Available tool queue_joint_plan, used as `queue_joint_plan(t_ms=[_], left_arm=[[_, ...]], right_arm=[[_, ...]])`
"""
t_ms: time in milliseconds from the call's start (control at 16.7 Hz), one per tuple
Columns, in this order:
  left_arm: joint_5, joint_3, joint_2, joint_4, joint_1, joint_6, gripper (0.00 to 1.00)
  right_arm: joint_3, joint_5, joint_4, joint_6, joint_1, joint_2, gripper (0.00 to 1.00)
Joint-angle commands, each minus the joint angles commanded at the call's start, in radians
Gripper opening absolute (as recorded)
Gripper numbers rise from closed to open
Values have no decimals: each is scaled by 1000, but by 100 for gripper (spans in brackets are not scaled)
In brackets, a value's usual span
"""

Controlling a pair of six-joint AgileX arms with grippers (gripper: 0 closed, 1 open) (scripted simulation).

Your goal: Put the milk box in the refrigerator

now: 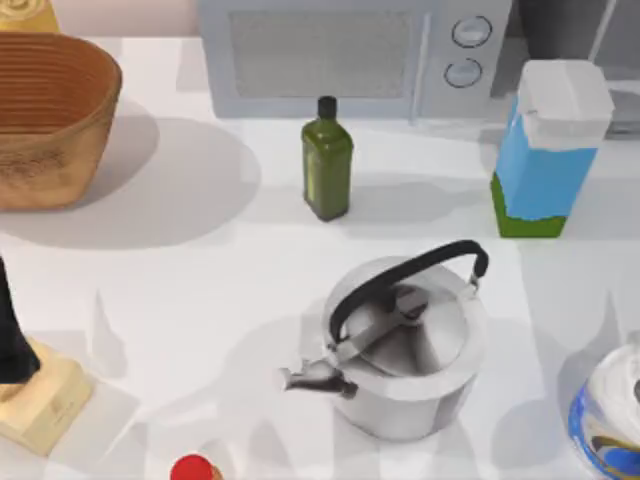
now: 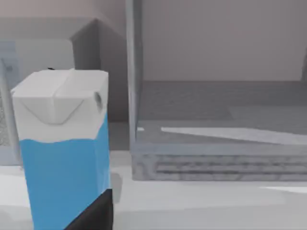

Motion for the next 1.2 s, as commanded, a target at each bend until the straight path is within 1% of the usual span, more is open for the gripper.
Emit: queue_joint_plan(t_ms=[240,360,540,780,1200], left_arm=[[0,0,0,0,0,0,100],[0,0,0,0,0,0,100],[0,0,0,0,0,0,100],[0,0,0,0,0,0,100],[0,0,0,0,0,0,100]], right_arm=[[19,1,26,-5,7,10,100],[55,5,86,-14,25,47,100],[110,21,203,-25,63,171,100],[168,63,379,-20,123,446,100],[272,175,722,15,226,1040,100]])
